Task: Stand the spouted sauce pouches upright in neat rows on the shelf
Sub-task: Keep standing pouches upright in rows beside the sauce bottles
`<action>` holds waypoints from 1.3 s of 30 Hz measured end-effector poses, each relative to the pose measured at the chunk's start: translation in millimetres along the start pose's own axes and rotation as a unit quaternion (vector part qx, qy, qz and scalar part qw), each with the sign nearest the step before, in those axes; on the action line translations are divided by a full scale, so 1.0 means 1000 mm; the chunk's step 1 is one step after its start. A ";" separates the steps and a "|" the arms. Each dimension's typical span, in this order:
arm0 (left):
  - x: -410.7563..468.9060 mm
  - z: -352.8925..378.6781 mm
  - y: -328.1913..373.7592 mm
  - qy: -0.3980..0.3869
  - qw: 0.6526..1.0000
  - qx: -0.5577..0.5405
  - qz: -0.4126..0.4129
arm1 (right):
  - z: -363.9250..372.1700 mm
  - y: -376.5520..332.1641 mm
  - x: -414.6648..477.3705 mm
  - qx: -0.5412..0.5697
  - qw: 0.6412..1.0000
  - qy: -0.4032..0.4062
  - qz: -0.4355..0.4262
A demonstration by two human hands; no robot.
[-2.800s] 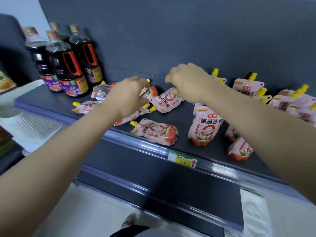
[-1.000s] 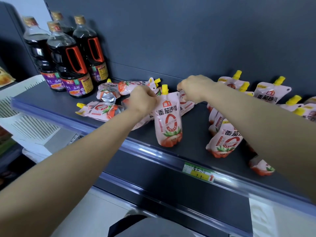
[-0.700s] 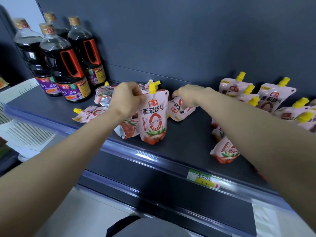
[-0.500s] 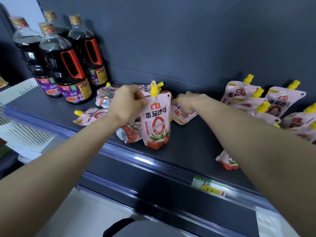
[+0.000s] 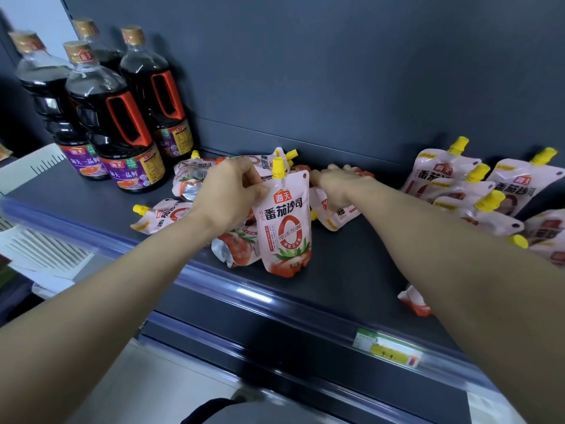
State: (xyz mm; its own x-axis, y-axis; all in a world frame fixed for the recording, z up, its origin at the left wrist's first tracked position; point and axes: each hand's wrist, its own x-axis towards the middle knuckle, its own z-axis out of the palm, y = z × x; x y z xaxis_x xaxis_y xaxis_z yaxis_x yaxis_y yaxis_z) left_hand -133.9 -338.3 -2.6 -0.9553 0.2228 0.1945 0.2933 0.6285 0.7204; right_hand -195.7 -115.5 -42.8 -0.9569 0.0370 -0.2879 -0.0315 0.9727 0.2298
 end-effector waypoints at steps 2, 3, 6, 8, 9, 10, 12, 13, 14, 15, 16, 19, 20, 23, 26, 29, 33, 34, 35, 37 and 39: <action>0.001 0.001 0.001 -0.005 1.000 0.000 0.005 | -0.008 0.006 -0.003 0.018 1.000 0.014 0.011; 0.001 0.002 0.003 -0.007 1.000 -0.002 0.009 | -0.013 0.011 -0.003 0.022 0.999 0.033 0.010; 0.004 0.005 0.008 -0.022 0.999 -0.004 0.027 | -0.032 0.026 -0.010 0.044 0.992 0.116 0.031; 0.006 0.009 0.014 -0.044 0.998 0.007 0.034 | -0.044 0.041 -0.017 0.130 0.974 0.167 0.086; 0.007 0.010 0.016 -0.056 0.998 0.013 0.038 | -0.047 0.050 -0.021 0.180 0.958 0.188 0.119; 0.008 0.011 0.020 -0.065 0.997 0.021 0.043 | -0.047 0.059 -0.022 0.223 0.941 0.206 0.149; 0.010 0.014 0.027 -0.088 0.994 0.027 0.053 | -0.046 0.072 -0.028 0.264 0.920 0.219 0.191; 0.012 0.016 0.029 -0.107 0.992 0.032 0.058 | -0.044 0.075 -0.030 0.273 0.912 0.225 0.208; 0.012 0.017 0.033 -0.126 0.989 0.041 0.061 | -0.042 0.078 -0.031 0.283 0.905 0.230 0.218; 0.013 0.019 0.035 -0.146 0.986 0.045 0.059 | -0.041 0.078 -0.031 0.289 0.902 0.227 0.226; 0.013 0.020 0.038 -0.159 0.984 0.048 0.057 | -0.039 0.079 -0.031 0.290 0.902 0.224 0.228; 0.019 0.025 0.042 -0.163 0.983 0.061 0.051 | -0.040 0.082 -0.032 0.280 0.907 0.209 0.233; 0.021 0.028 0.044 -0.153 0.985 0.061 0.051 | -0.040 0.084 -0.033 0.277 0.909 0.207 0.233; 0.029 0.038 0.045 -0.147 0.987 0.041 0.053 | -0.040 0.084 -0.034 0.250 0.916 0.200 0.241; 0.039 0.051 0.051 -0.132 0.990 0.024 0.043 | -0.040 0.086 -0.030 0.244 0.918 0.209 0.232; 0.052 0.068 0.055 -0.112 0.993 -0.001 0.029 | -0.040 0.093 -0.024 0.254 0.919 0.204 0.224; 0.068 0.085 0.061 -0.089 0.995 -0.007 0.033 | -0.049 0.099 -0.024 0.261 0.929 0.175 0.196; 0.072 0.088 0.062 -0.086 0.996 -0.010 0.034 | -0.054 0.102 -0.025 0.255 0.934 0.161 0.191; 0.074 0.090 0.064 -0.085 0.996 -0.012 0.034 | -0.060 0.103 -0.029 0.253 0.937 0.155 0.186; 0.080 0.096 0.066 -0.079 0.996 -0.011 0.034 | -0.070 0.106 -0.035 0.259 0.936 0.157 0.177; 0.086 0.102 0.069 -0.077 0.996 -0.014 0.030 | -0.076 0.108 -0.041 0.256 0.936 0.167 0.177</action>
State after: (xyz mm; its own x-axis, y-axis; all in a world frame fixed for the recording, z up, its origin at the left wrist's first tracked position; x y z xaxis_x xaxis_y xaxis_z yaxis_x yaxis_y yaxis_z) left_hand -191.8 -200.0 -3.7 -0.9183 0.3727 0.1338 0.3460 0.5907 0.7289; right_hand -181.7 -28.9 64.7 -0.9208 0.3870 0.0482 0.3649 0.8986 -0.2438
